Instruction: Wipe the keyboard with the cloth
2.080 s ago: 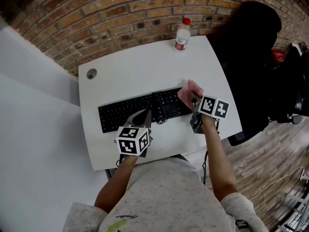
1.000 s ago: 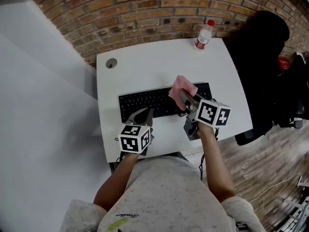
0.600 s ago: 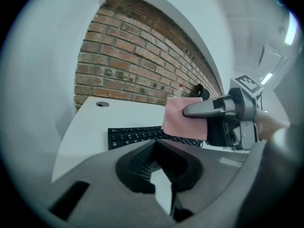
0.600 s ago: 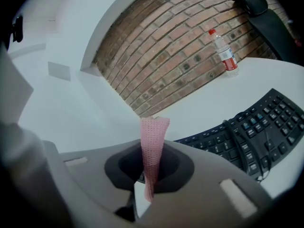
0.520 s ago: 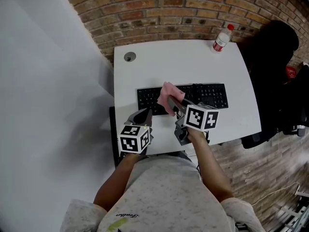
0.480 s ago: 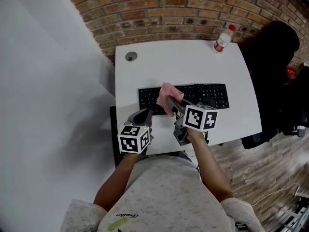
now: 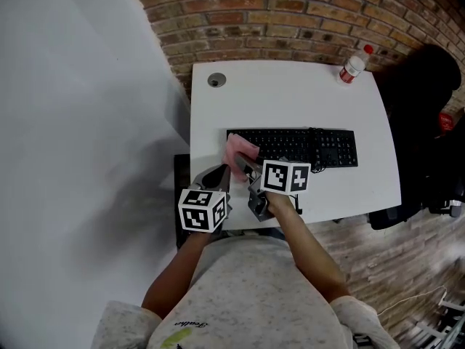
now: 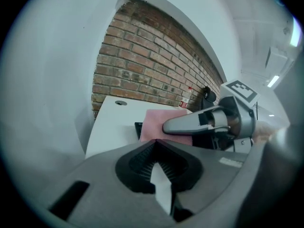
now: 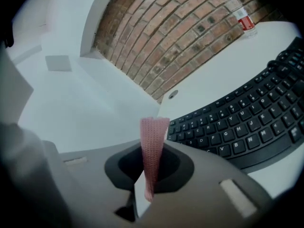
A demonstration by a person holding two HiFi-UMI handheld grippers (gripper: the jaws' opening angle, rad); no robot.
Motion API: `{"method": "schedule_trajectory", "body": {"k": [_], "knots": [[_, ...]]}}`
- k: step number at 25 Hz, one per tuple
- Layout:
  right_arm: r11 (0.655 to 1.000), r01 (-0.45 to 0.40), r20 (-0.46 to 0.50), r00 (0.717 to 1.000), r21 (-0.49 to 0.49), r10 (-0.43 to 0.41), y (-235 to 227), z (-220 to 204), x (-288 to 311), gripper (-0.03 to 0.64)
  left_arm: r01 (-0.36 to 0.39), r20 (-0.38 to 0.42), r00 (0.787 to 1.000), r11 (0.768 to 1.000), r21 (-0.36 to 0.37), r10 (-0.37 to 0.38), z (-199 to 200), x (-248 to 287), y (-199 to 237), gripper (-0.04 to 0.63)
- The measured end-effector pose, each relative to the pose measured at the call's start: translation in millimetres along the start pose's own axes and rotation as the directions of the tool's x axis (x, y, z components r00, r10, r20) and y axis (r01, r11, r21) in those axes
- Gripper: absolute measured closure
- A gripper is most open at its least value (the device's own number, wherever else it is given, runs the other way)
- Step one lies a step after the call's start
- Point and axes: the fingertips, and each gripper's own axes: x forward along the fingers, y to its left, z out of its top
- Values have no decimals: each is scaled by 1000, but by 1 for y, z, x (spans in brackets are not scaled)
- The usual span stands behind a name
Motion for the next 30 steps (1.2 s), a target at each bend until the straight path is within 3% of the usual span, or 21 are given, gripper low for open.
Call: {"method": "schedule_trajectory", "body": {"k": [11, 30], "knots": [[996, 90, -24, 996, 11, -90, -27, -13, 5, 597, 22, -15, 1000, 1000, -12, -22, -10, -2, 0, 600], [995, 104, -37, 994, -13, -104, -67, 2, -43, 597, 34, -12, 999, 999, 23, -34, 4, 38, -55, 600]]}}
